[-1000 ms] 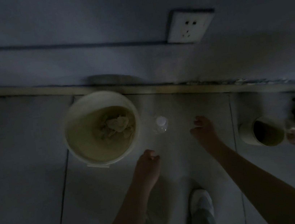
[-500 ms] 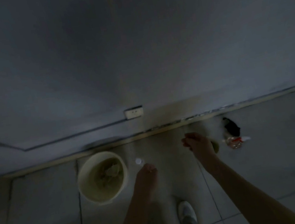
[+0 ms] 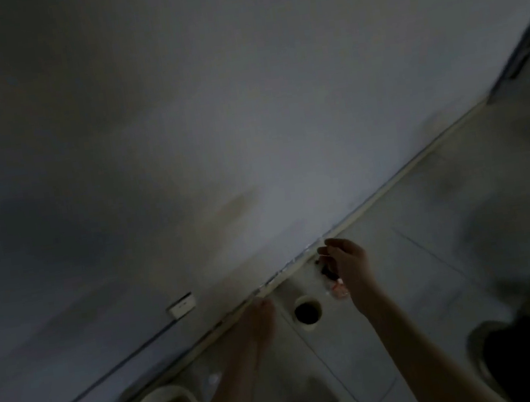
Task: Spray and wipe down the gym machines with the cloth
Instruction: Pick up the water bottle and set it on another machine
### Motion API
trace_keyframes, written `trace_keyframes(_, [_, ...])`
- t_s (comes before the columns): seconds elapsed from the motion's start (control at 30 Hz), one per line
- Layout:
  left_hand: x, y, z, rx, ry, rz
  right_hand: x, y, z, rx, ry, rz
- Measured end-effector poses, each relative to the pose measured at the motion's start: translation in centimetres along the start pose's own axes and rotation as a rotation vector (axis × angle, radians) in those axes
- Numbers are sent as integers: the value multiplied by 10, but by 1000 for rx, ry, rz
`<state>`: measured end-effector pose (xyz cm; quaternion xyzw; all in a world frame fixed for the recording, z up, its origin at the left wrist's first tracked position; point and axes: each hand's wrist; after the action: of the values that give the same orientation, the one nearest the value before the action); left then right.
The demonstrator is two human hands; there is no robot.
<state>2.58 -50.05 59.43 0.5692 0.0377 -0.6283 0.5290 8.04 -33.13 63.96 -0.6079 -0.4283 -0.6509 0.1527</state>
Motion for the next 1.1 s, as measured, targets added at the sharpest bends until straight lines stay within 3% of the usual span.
trace_keyframes(0.43, [-158,111,-161,315,9,-320,65,166,217,-471,-317,164])
trace_keyframes(0.87, [-248,267,-461,688,-21,-555,78,348,504,-826,-281,341])
trace_keyframes(1.1, [-277,319,-588,894,-44,-556,59,412,618,-1021,-317,371])
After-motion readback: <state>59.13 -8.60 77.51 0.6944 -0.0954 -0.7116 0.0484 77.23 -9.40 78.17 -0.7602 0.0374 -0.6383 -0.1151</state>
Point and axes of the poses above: each hand's wrist, its own y-axis away from the middle knuckle, its own z-axis out of the back of the hand, x = y × z, and after that the axes turned 9 degrees about x, right-handed
